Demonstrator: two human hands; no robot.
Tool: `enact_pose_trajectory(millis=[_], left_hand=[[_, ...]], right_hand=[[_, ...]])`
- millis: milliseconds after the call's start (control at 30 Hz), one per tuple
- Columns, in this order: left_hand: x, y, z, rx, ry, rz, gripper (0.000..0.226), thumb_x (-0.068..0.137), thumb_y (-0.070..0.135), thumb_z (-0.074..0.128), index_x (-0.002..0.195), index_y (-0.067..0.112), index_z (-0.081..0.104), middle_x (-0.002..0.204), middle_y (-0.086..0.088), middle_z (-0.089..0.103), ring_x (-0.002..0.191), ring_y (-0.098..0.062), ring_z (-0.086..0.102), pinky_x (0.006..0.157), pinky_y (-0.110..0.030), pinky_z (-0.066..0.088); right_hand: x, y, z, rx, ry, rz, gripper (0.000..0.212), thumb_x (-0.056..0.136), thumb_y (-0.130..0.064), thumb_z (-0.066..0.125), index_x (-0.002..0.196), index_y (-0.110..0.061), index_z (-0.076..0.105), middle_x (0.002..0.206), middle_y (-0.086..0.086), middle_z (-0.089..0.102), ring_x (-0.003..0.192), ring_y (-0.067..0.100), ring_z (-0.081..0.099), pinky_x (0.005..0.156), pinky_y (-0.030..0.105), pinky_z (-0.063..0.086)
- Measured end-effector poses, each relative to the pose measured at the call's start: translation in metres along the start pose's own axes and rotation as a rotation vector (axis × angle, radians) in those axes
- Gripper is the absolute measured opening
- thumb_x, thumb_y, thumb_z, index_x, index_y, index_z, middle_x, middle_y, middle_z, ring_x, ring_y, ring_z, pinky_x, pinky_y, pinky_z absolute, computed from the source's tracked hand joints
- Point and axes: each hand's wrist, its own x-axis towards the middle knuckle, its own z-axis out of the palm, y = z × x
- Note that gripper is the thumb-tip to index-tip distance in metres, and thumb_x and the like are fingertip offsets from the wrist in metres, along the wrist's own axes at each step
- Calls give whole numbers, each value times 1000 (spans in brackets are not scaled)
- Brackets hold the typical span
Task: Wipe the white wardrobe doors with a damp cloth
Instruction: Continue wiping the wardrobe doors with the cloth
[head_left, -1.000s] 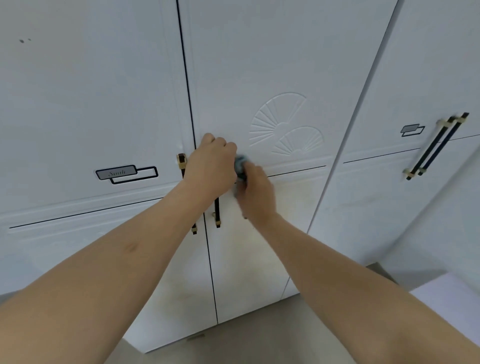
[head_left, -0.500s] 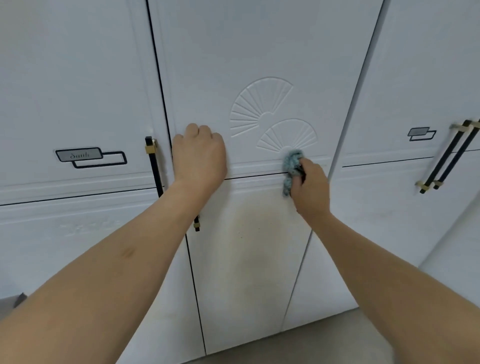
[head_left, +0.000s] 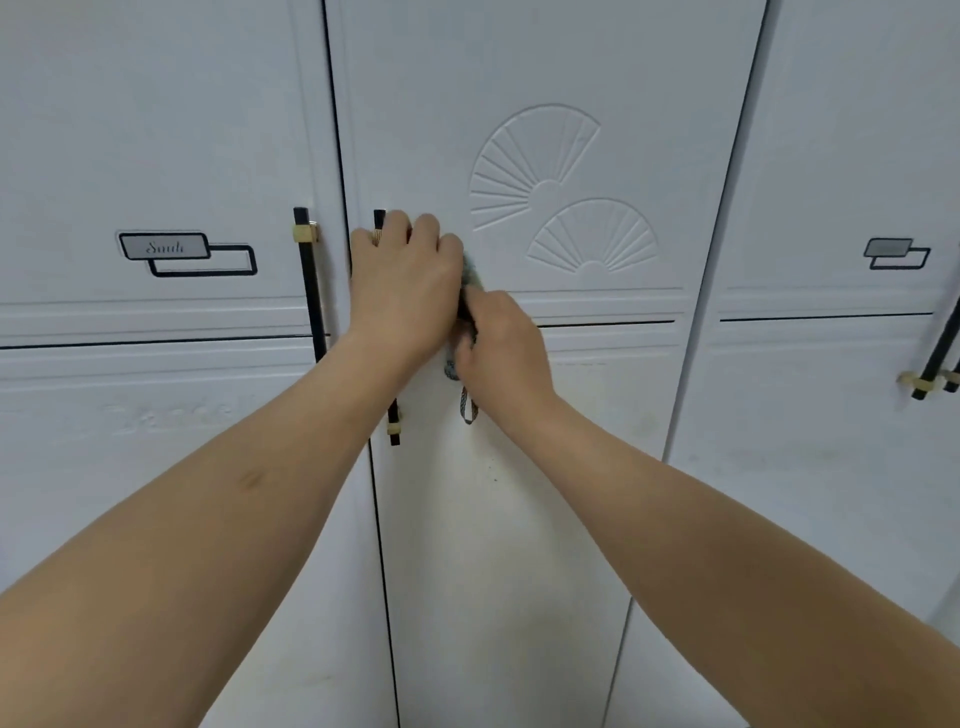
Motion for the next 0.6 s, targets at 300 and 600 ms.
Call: enact_pose_trajectory(millis=[300, 600], left_hand=[[-37, 27, 8, -131, 8, -82, 52, 66, -2, 53, 118, 5, 56, 127, -14, 54, 117, -37, 49, 84, -52, 39], [-62, -1, -9, -200, -238, 20, 88, 82, -9, 59, 159, 7, 18, 166, -8, 18, 152, -25, 18, 101, -49, 51]], right_hand=[[-20, 132, -111, -110, 388, 462, 27, 86, -16, 49, 110, -15, 61, 107, 7, 62, 97, 25, 56, 80, 35, 42], [-61, 131, -60, -39, 301, 442, 11, 95, -7, 52, 92, -8, 63, 88, 11, 60, 83, 32, 60, 68, 37, 46]])
